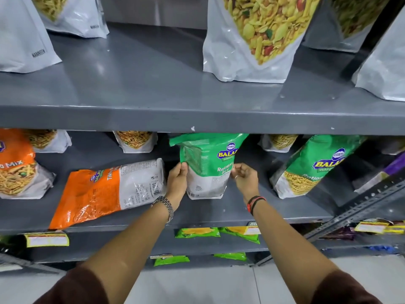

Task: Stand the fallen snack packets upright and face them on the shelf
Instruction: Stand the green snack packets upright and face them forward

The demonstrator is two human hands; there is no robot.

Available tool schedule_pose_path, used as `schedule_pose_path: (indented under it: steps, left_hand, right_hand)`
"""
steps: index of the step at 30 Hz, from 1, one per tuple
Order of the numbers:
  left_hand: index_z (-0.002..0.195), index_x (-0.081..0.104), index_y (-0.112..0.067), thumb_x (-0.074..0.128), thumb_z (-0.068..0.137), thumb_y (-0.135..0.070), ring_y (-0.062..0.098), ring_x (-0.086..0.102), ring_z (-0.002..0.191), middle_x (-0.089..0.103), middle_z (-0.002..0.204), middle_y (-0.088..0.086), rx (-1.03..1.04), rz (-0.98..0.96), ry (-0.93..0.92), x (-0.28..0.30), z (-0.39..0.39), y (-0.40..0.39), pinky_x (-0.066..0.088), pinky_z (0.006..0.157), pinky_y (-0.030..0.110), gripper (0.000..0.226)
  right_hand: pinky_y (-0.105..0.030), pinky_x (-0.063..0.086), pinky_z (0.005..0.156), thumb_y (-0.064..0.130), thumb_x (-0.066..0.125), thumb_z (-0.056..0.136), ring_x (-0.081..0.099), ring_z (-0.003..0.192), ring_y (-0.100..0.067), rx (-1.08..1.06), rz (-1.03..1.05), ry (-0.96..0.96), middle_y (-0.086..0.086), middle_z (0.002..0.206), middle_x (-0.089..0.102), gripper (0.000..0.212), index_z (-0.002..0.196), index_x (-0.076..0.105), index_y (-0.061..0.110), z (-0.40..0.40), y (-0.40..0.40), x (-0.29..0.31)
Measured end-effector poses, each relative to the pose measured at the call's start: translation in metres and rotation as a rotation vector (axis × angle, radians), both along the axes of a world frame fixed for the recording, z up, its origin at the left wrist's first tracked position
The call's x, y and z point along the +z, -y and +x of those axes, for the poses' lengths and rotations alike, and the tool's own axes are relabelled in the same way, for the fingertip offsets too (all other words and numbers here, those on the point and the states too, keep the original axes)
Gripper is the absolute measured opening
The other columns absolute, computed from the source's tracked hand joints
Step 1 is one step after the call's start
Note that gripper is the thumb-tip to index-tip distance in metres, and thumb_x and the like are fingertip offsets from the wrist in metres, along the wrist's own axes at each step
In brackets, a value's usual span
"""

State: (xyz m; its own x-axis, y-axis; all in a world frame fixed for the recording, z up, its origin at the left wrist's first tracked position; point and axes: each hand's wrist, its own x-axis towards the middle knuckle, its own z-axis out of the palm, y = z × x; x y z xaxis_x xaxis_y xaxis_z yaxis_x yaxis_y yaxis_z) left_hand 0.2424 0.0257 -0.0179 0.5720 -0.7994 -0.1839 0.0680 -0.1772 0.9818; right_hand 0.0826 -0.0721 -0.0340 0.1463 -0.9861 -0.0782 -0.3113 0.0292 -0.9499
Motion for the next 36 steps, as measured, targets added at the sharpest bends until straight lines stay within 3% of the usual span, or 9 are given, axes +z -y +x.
schedule_pose_path:
  steps: [4, 8, 12, 16, 20, 24, 29, 33, 36]
  left_hand:
    - [0.144, 0.034, -0.017, 0.037, 0.095, -0.045, 0.02, 0.041, 0.133, 0.044, 0.146, 0.004, -0.065, 0.209, 0.019, -0.008, -0.001, -0.009, 0.032, 0.108, 0.029, 0.057]
    - [0.151, 0.003, -0.021, 0.04, 0.09, -0.054, 0.02, 0.028, 0.143, 0.019, 0.158, -0.005, -0.173, 0.307, -0.106, -0.02, -0.02, -0.026, 0.023, 0.119, 0.038, 0.079]
    - [0.133, 0.038, -0.017, 0.037, 0.094, -0.046, 0.019, 0.044, 0.123, 0.043, 0.141, 0.006, -0.09, 0.235, -0.265, -0.017, -0.039, -0.018, 0.034, 0.105, 0.033, 0.048]
    - [0.141, 0.036, -0.015, 0.031, 0.096, -0.044, 0.022, 0.044, 0.133, 0.044, 0.147, 0.005, -0.029, 0.195, -0.254, -0.002, -0.043, 0.003, 0.033, 0.114, 0.042, 0.054]
    - [0.113, 0.063, -0.009, 0.028, 0.097, -0.044, 0.017, 0.067, 0.09, 0.064, 0.121, 0.012, 0.054, 0.186, -0.286, 0.012, -0.041, 0.023, 0.051, 0.082, 0.024, 0.052]
    - [0.085, 0.065, -0.021, 0.028, 0.097, -0.043, 0.001, 0.066, 0.045, 0.072, 0.08, 0.001, 0.049, 0.148, -0.317, 0.01, -0.031, 0.028, 0.046, 0.039, 0.01, 0.044]
    - [0.129, 0.053, -0.012, 0.029, 0.095, -0.05, 0.025, 0.054, 0.119, 0.055, 0.136, 0.013, 0.108, 0.281, -0.144, 0.001, -0.024, 0.011, 0.041, 0.098, 0.032, 0.057]
    - [0.135, 0.043, -0.008, 0.034, 0.095, -0.045, 0.03, 0.044, 0.13, 0.046, 0.144, 0.014, 0.187, 0.262, -0.151, -0.016, -0.045, -0.022, 0.034, 0.099, 0.032, 0.055]
    - [0.138, 0.039, -0.009, 0.034, 0.095, -0.046, 0.026, 0.038, 0.135, 0.04, 0.148, 0.009, 0.147, 0.253, -0.272, -0.021, -0.068, -0.036, 0.031, 0.111, 0.039, 0.057]
  right_hand:
    - [-0.033, 0.042, 0.073, 0.005, 0.038, 0.097, 0.049, 0.074, -0.021, 0.089, 0.034, 0.033, -0.014, 0.082, 0.059, 0.027, 0.099, 0.062, -0.008, -0.002, 0.0, 0.001]
    - [-0.048, 0.049, 0.089, 0.02, 0.036, 0.1, 0.056, 0.086, -0.024, 0.109, 0.11, 0.032, -0.023, 0.096, 0.065, 0.037, 0.101, 0.061, -0.007, -0.014, -0.012, 0.003]
    - [-0.046, 0.052, 0.082, 0.024, 0.039, 0.099, 0.059, 0.067, -0.018, 0.137, 0.146, 0.064, -0.004, 0.07, 0.063, 0.035, 0.076, 0.063, 0.012, -0.026, -0.037, 0.006]
    - [-0.05, 0.054, 0.088, 0.025, 0.04, 0.098, 0.068, 0.083, -0.027, 0.186, 0.136, 0.045, -0.008, 0.084, 0.069, 0.032, 0.082, 0.067, 0.015, -0.027, -0.068, 0.001]
    - [-0.05, 0.05, 0.094, 0.024, 0.04, 0.098, 0.066, 0.096, -0.026, 0.282, 0.088, 0.054, -0.013, 0.098, 0.072, 0.031, 0.097, 0.07, 0.014, -0.015, -0.086, 0.001]
    - [-0.036, 0.05, 0.098, 0.024, 0.038, 0.099, 0.062, 0.11, -0.017, 0.401, 0.012, 0.021, -0.002, 0.116, 0.069, 0.034, 0.116, 0.066, 0.014, -0.009, -0.092, 0.005]
    - [-0.026, 0.047, 0.087, 0.029, 0.038, 0.098, 0.062, 0.1, -0.015, 0.324, 0.025, -0.022, -0.002, 0.108, 0.071, 0.036, 0.11, 0.069, 0.015, -0.031, -0.069, 0.004]
    - [-0.042, 0.04, 0.108, 0.034, 0.036, 0.098, 0.055, 0.12, -0.025, 0.115, 0.171, 0.133, -0.013, 0.127, 0.062, 0.039, 0.113, 0.062, 0.009, -0.032, -0.029, 0.014]
    - [-0.044, 0.025, 0.118, 0.054, 0.022, 0.095, 0.037, 0.139, -0.024, 0.124, 0.329, 0.236, -0.007, 0.151, 0.039, 0.065, 0.144, 0.034, 0.013, -0.013, -0.001, 0.035]
